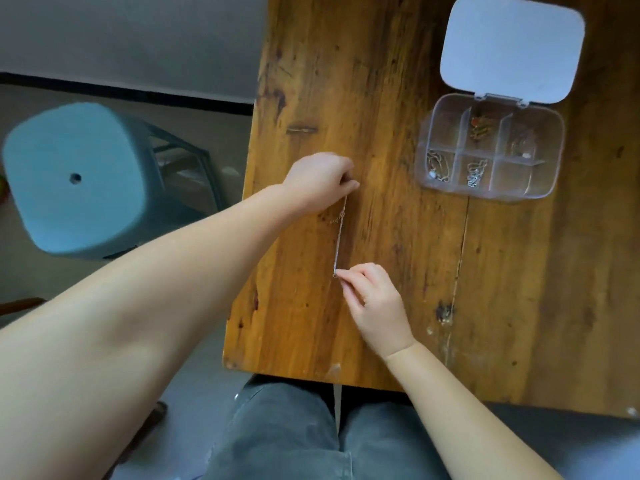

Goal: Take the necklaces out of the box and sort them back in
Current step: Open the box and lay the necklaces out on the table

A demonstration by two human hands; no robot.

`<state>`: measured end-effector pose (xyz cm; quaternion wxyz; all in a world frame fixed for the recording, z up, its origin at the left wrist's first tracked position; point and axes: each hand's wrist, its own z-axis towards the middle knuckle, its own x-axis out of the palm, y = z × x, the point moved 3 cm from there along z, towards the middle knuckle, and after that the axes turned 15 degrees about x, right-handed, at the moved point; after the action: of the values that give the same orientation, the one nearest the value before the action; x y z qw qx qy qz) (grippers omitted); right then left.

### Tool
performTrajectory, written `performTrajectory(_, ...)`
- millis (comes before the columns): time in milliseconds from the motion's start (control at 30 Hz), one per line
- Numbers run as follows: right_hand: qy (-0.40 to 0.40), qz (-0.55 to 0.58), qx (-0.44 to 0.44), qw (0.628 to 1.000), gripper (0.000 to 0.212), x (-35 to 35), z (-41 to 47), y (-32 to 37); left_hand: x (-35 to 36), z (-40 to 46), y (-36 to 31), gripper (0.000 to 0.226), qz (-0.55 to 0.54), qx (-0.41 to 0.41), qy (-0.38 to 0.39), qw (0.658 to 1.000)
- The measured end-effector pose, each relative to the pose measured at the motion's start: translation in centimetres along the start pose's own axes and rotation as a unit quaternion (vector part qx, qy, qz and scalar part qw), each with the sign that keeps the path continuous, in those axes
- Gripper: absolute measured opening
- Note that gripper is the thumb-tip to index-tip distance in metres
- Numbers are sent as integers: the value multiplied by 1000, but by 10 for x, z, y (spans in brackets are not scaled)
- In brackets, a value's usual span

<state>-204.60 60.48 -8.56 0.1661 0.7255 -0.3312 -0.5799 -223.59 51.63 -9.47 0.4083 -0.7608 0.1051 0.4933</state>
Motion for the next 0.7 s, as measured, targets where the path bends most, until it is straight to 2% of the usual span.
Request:
performTrajectory(167,18,-66,15,998,18,16,-11,-17,8,-2,-5,23,61,88,21,994)
performTrajectory(333,7,-122,25,992,29,25,-26,-15,11,-10,-4,22,111,123,34,986)
performTrajectory(433,-4,-104,43,994,34,15,-28,-16,9,-11,-7,23,125,135,19,983)
performTrajectory(500,-43,-63,78,994,31,-6,-15,-20,8,-8,-10,29,123,136,8,983)
performTrajectory(633,-182,-12,99,978,25,-82,45,-29,9,9,-35,48,62,125,-33,990)
performTrajectory(700,-206,-19,103,973,28,-121,85,-34,10,21,-53,53,41,123,-57,990)
